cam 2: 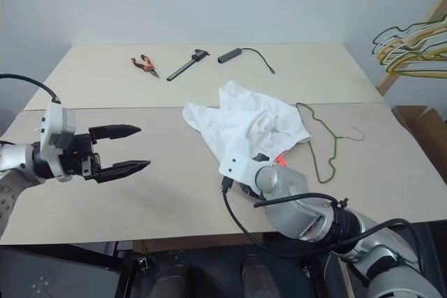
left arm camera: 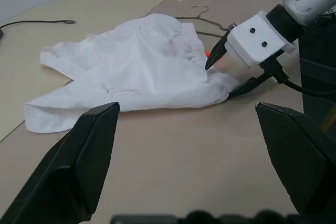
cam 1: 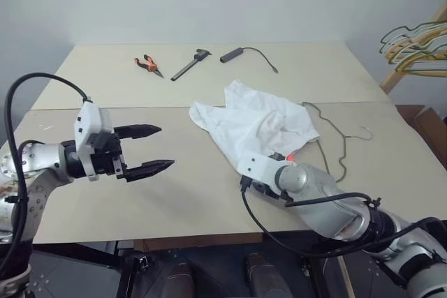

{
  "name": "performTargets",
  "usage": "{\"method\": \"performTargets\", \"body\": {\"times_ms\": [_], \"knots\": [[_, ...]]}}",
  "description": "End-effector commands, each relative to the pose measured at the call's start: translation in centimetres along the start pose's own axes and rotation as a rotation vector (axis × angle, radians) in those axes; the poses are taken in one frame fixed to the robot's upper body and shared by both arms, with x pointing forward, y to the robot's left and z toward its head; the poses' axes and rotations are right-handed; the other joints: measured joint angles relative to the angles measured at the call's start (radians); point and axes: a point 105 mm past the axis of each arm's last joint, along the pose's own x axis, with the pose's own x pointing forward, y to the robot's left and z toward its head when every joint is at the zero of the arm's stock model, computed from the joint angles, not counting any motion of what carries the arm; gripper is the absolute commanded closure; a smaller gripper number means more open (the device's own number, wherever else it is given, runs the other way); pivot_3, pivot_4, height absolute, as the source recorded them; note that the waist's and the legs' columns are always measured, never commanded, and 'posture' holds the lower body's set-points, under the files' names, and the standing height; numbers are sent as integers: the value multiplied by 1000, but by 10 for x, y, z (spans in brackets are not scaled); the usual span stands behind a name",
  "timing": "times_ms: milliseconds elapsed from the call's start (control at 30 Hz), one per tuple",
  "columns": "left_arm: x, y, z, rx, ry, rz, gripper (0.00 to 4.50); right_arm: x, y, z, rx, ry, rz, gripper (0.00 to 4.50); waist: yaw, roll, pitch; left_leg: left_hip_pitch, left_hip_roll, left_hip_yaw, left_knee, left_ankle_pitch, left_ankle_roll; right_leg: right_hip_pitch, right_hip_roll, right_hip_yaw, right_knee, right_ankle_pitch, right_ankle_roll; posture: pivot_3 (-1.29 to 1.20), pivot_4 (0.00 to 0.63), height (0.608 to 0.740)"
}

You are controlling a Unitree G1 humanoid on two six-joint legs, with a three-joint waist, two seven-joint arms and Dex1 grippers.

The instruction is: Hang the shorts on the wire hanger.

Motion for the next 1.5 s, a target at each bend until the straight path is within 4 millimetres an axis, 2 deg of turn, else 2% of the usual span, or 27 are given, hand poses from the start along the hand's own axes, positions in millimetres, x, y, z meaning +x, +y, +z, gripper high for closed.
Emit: {"method": "performTargets", "body": {"times_ms": [33,167,267,300,433,567,700,800,900,1033,1167,1267,1500], "knots": [[-2,-1,10,52,-22,14,0,-2,-10,2,-41,3,-77,1966,0,0,0,0,0,0,0,0,0,0,0,0,0,0,0,-21,89,740],[-1,-1,9,51,-25,20,0,-1,-10,0,-67,9,-94,3385,0,0,0,-1,0,0,0,0,0,0,0,0,0,1,-1,-24,88,740],[0,-1,9,51,-31,21,0,0,-16,-9,-94,31,-127,4379,0,0,0,-1,0,0,0,0,0,0,0,0,0,1,-1,-29,87,740],[1,-1,9,52,-31,21,0,0,-17,-12,-102,35,-133,4491,1,0,0,-1,0,0,0,0,0,0,0,0,0,1,-1,-31,86,740],[3,-1,7,61,-30,20,0,0,-32,-20,-170,-20,-174,4491,0,0,0,-1,0,0,0,0,0,0,0,-1,0,0,0,-49,77,740],[5,6,-13,194,131,2,0,-23,-38,-32,-353,-182,-76,4491,2,0,0,-1,-1,0,0,0,0,0,-1,-1,-2,0,0,-86,86,740],[13,17,-32,337,244,-44,0,-47,-32,-60,-569,-295,35,4491,-2,0,0,0,-1,1,0,0,0,1,-1,-1,-2,-3,6,-112,88,740],[24,28,-40,415,284,-64,0,-60,-28,-86,-639,-306,132,4491,-7,0,0,1,0,2,0,0,0,3,-1,0,-2,-4,6,-131,89,740],[37,38,-45,467,303,-75,0,-69,-32,-98,-631,-326,149,4491,-23,0,-1,3,0,4,0,0,0,3,-1,2,-2,-4,6,-150,87,740],[56,50,-51,497,299,-75,0,-77,-35,-105,-602,-343,144,4491,-39,1,-2,3,0,4,0,0,0,4,0,3,-1,-2,3,-173,77,740],[73,47,-54,475,270,-141,0,-80,-33,-107,-570,-344,139,4491,-59,0,-3,3,0,4,0,0,0,4,0,3,0,0,1,-192,71,740],[82,46,-62,469,289,-193,0,-81,-32,-106,-560,-349,134,4491,-76,0,-4,3,-1,4,0,0,0,4,0,3,1,0,1,-196,70,740],[107,58,-79,467,365,-194,0,-80,-28,-103,-547,-355,134,4491,-90,0,-6,6,-1,3,0,0,0,7,0,4,1,-4,7,-200,73,740]]}}
